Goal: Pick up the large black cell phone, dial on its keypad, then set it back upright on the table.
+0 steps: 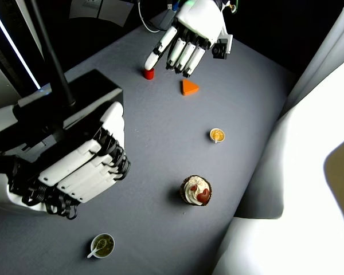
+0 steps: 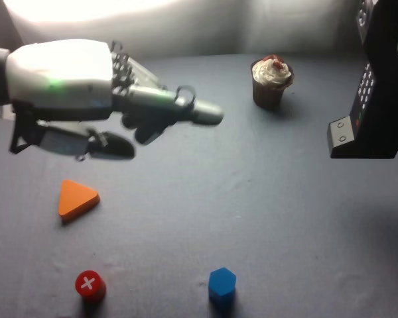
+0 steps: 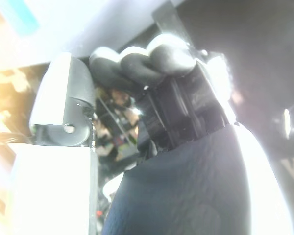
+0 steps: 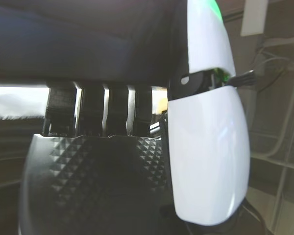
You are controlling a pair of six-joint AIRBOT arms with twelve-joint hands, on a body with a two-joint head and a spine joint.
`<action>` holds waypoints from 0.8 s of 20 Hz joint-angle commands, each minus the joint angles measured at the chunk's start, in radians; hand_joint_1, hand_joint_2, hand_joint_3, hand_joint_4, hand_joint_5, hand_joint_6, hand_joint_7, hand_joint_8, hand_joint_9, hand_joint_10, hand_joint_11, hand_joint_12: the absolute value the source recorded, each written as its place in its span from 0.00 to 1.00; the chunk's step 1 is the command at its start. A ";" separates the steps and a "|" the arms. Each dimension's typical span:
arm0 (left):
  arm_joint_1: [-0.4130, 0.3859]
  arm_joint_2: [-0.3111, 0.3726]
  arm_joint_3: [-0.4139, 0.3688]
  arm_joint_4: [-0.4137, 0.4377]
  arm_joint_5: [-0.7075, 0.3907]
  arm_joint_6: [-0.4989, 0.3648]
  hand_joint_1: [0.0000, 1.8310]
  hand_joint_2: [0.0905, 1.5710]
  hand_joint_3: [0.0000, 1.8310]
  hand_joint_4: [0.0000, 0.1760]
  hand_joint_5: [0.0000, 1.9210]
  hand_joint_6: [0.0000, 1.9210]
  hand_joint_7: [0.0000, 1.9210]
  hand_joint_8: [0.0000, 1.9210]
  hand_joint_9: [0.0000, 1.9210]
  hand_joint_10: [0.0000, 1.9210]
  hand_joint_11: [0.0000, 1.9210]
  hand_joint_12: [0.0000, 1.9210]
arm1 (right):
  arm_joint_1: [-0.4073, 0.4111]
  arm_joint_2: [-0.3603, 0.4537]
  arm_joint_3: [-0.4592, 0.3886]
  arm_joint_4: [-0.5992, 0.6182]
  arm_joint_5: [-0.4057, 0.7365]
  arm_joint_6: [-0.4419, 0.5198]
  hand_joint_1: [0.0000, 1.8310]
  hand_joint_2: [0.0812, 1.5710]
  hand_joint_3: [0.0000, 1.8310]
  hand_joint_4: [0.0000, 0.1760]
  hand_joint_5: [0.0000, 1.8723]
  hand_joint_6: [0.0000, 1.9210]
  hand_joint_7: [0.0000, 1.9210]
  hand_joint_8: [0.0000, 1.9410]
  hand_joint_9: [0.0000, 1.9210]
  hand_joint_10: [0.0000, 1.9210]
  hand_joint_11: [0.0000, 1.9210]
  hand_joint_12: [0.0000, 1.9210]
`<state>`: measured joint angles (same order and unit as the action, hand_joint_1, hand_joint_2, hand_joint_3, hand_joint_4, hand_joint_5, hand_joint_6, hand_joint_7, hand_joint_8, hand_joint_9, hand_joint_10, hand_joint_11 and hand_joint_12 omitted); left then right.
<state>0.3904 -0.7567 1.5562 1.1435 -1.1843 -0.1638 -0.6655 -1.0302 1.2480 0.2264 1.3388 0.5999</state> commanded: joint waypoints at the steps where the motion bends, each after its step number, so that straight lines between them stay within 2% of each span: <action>1: -0.030 0.002 -0.017 -0.105 -0.010 0.006 0.73 0.78 0.02 0.48 0.07 0.00 0.34 0.81 0.36 0.97 0.39 1.00 | 0.021 0.017 0.000 0.018 0.124 0.015 0.74 0.75 0.00 0.00 0.49 0.41 0.38 0.73 0.40 0.81 0.47 0.77; 2: -0.034 0.003 -0.040 -0.108 0.027 0.016 0.79 0.78 0.04 0.49 0.06 0.00 0.30 0.81 0.34 0.90 0.40 1.00 | 0.032 0.016 -0.001 0.015 0.114 0.013 0.74 0.75 0.00 0.00 0.49 0.40 0.38 0.73 0.39 0.81 0.46 0.79; 3: -0.035 0.003 -0.068 -0.108 0.066 0.029 0.73 0.79 0.03 0.54 0.06 0.00 0.33 0.82 0.38 0.97 0.40 1.00 | 0.044 0.015 -0.001 0.012 0.103 0.007 0.74 0.75 0.00 0.00 0.49 0.40 0.39 0.73 0.40 0.81 0.47 0.78; 4: -0.035 0.002 -0.085 -0.108 0.086 0.040 0.71 0.79 0.03 0.50 0.05 0.00 0.33 0.83 0.38 0.99 0.39 1.00 | 0.053 0.014 -0.001 0.010 0.094 0.002 0.74 0.75 0.00 0.00 0.49 0.40 0.38 0.73 0.39 0.81 0.47 0.77; 5: -0.035 0.001 -0.099 -0.109 0.102 0.049 0.71 0.79 0.02 0.51 0.06 0.00 0.35 0.81 0.38 1.00 0.35 1.00 | 0.061 0.014 -0.001 0.009 0.086 -0.002 0.68 0.73 0.00 0.00 0.55 0.35 0.41 0.78 0.43 0.78 0.46 0.81; 6: -0.034 -0.001 -0.110 -0.115 0.117 0.060 0.71 0.78 0.02 0.53 0.06 0.00 0.35 0.80 0.37 1.00 0.34 1.00 | 0.067 0.013 -0.001 0.008 0.080 -0.005 0.73 0.73 0.00 0.00 0.53 0.35 0.41 0.71 0.41 0.79 0.47 0.76; 8: -0.035 -0.008 -0.133 -0.128 0.152 0.084 0.71 0.78 0.02 0.53 0.07 0.00 0.35 0.80 0.38 1.00 0.35 1.00 | 0.078 0.014 -0.001 0.005 0.077 -0.008 0.74 0.74 0.00 0.00 0.52 0.36 0.40 0.71 0.39 0.81 0.46 0.77; 10: -0.035 -0.015 -0.153 -0.138 0.189 0.097 0.71 0.78 0.01 0.53 0.06 0.00 0.35 0.80 0.34 1.00 0.31 1.00 | 0.082 0.016 -0.002 0.001 0.075 -0.009 0.74 0.73 0.00 0.00 0.57 0.30 0.41 0.70 0.40 0.82 0.41 0.82; 11: -0.035 -0.020 -0.164 -0.143 0.210 0.104 0.71 0.78 0.01 0.54 0.07 0.00 0.36 0.79 0.32 1.00 0.30 1.00 | 0.083 0.016 -0.004 0.001 0.074 -0.010 0.75 0.72 0.00 0.00 0.59 0.26 0.43 0.69 0.41 0.81 0.42 0.80; 12: -0.035 -0.027 -0.174 -0.149 0.229 0.121 0.78 0.77 0.02 0.52 0.07 0.00 0.34 0.77 0.33 0.92 0.28 1.00 | 0.085 0.016 -0.006 0.001 0.074 -0.011 0.75 0.72 0.00 0.00 0.58 0.27 0.42 0.69 0.41 0.81 0.44 0.79; 15: -0.037 -0.046 -0.178 -0.161 0.270 0.149 0.80 0.76 0.02 0.52 0.08 0.00 0.35 0.74 0.34 0.87 0.27 1.00 | 0.091 0.011 -0.010 0.000 0.074 -0.020 0.75 0.72 0.00 0.00 0.60 0.23 0.42 0.69 0.41 0.82 0.45 0.78; 16: -0.039 -0.054 -0.173 -0.162 0.283 0.157 0.74 0.76 0.02 0.53 0.09 0.00 0.37 0.76 0.35 0.97 0.31 1.00 | 0.091 0.010 -0.013 0.000 0.074 -0.022 0.75 0.72 0.00 0.00 0.59 0.26 0.42 0.69 0.41 0.82 0.44 0.80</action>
<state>0.3767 -0.8185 1.3880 1.0462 -0.8394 -0.0067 -0.5880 -1.0317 1.2339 0.2100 1.2743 0.5591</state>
